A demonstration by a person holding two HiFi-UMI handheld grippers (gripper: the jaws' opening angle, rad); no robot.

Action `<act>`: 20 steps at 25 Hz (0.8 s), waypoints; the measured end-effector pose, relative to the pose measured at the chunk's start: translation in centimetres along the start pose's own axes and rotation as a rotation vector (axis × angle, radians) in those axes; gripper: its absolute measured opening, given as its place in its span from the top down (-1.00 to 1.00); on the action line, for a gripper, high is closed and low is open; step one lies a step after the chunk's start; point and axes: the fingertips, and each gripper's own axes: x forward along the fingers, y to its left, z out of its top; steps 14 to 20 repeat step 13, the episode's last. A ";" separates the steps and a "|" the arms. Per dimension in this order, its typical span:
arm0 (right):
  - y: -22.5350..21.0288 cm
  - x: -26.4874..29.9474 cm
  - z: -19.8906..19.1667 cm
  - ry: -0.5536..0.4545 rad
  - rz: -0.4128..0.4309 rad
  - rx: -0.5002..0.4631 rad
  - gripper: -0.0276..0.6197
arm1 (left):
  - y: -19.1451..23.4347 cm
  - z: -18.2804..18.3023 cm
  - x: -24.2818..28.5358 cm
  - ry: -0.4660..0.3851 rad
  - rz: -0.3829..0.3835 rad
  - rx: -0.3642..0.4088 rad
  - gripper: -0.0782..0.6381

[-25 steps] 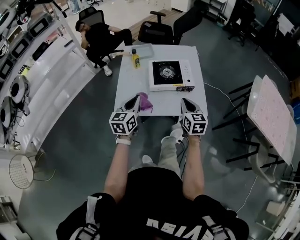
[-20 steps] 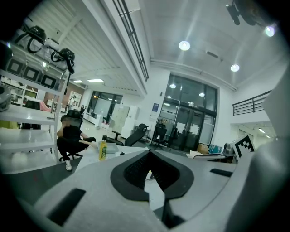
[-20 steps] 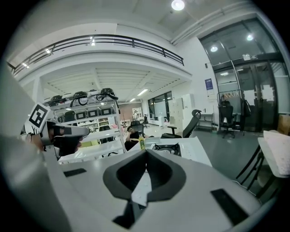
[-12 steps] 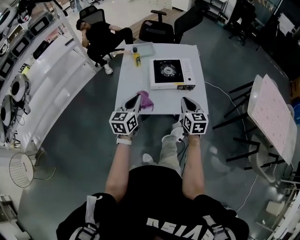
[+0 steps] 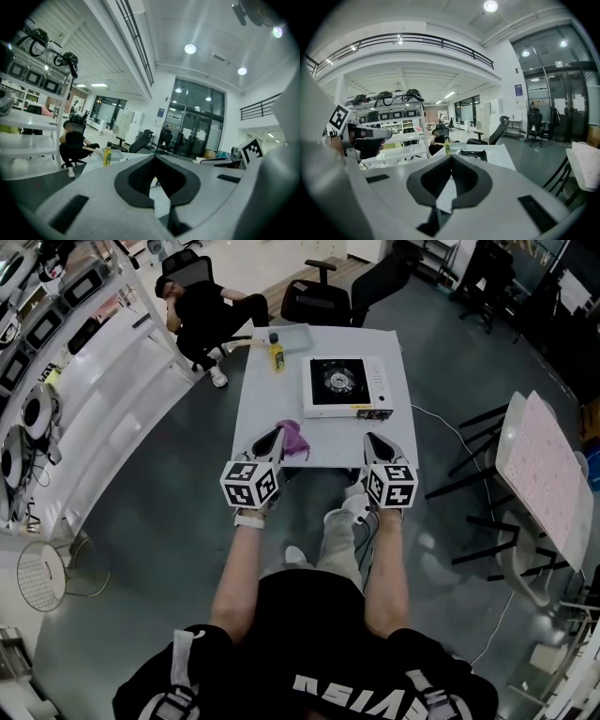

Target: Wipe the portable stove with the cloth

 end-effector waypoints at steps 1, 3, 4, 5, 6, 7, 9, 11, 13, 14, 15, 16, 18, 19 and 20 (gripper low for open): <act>0.0 -0.1 0.0 0.001 -0.002 -0.001 0.88 | -0.1 0.0 0.0 0.000 -0.001 0.000 0.76; 0.0 -0.2 0.1 0.000 -0.005 -0.003 0.88 | -0.1 0.1 -0.1 -0.002 -0.003 0.000 0.76; 0.1 -0.2 0.2 -0.002 -0.005 -0.005 0.88 | -0.1 0.2 -0.2 -0.003 -0.004 0.000 0.76; 0.1 -0.2 0.2 -0.003 -0.005 -0.006 0.88 | -0.1 0.2 -0.2 -0.005 -0.004 0.000 0.76; 0.2 -0.2 0.3 -0.004 -0.005 -0.008 0.88 | 0.0 0.2 -0.2 -0.007 -0.004 0.000 0.76; 0.2 -0.2 0.3 -0.004 -0.005 -0.011 0.88 | 0.0 0.3 -0.2 -0.009 -0.005 0.000 0.76; 0.3 -0.2 0.3 -0.002 -0.005 -0.017 0.88 | 0.0 0.3 -0.3 -0.010 -0.006 -0.001 0.76; 0.4 -0.2 0.3 0.000 -0.008 -0.021 0.88 | 0.0 0.4 -0.4 -0.011 -0.008 -0.001 0.76; 0.5 -0.2 0.5 0.000 -0.011 -0.024 0.88 | 0.1 0.5 -0.5 -0.012 -0.009 -0.002 0.76; 0.5 -0.2 0.5 0.000 -0.011 -0.024 0.88 | 0.1 0.5 -0.5 -0.012 -0.009 -0.002 0.76; 0.5 -0.2 0.5 0.000 -0.011 -0.024 0.88 | 0.1 0.5 -0.5 -0.012 -0.009 -0.002 0.76; 0.5 -0.2 0.5 0.000 -0.011 -0.024 0.88 | 0.1 0.5 -0.5 -0.012 -0.009 -0.002 0.76; 0.5 -0.2 0.5 0.000 -0.011 -0.024 0.88 | 0.1 0.5 -0.5 -0.012 -0.009 -0.002 0.76; 0.5 -0.2 0.5 0.000 -0.011 -0.024 0.88 | 0.1 0.5 -0.5 -0.012 -0.009 -0.002 0.76; 0.5 -0.2 0.5 0.000 -0.011 -0.024 0.88 | 0.1 0.5 -0.5 -0.012 -0.009 -0.002 0.76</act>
